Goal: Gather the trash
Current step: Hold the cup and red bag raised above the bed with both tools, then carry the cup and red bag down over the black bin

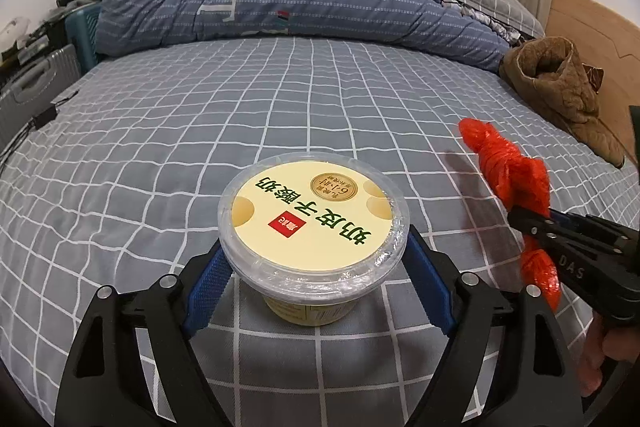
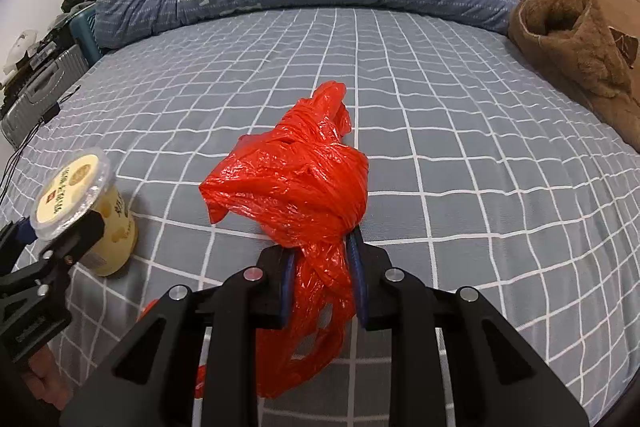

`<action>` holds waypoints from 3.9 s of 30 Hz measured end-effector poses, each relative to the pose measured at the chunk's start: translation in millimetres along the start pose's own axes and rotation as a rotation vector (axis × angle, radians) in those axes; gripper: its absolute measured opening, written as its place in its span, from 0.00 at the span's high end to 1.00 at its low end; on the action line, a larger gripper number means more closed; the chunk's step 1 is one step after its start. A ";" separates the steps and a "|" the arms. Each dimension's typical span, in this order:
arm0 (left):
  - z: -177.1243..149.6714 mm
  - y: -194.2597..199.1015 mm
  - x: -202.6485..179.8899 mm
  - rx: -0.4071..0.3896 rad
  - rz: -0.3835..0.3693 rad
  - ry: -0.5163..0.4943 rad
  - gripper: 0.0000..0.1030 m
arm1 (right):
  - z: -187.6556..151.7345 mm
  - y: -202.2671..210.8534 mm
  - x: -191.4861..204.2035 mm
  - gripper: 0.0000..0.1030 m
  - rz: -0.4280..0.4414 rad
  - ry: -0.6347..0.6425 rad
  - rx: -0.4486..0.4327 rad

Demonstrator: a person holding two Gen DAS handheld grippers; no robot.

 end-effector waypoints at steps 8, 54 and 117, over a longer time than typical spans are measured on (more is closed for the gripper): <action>-2.8 9.2 3.1 -0.010 0.003 0.004 0.22 | -0.6 16.8 9.6 0.79 -0.001 0.023 -0.023; -47.3 100.0 26.2 -0.025 -0.004 0.015 0.22 | -49.8 108.4 44.2 0.79 0.000 0.059 -0.063; -141.9 221.6 25.4 -0.018 -0.030 0.002 0.22 | -170.8 209.0 81.5 0.79 0.029 0.044 -0.027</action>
Point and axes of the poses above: each gripper's, at about its wrist camera, not at the fingertips, and y roughly against the way its jaws point, x to its left, z to its top, the point moved 6 cm from there along -y, roughly the way its jaws point, and after that the axes turned 15 degrees about z, right-handed, at the moved point
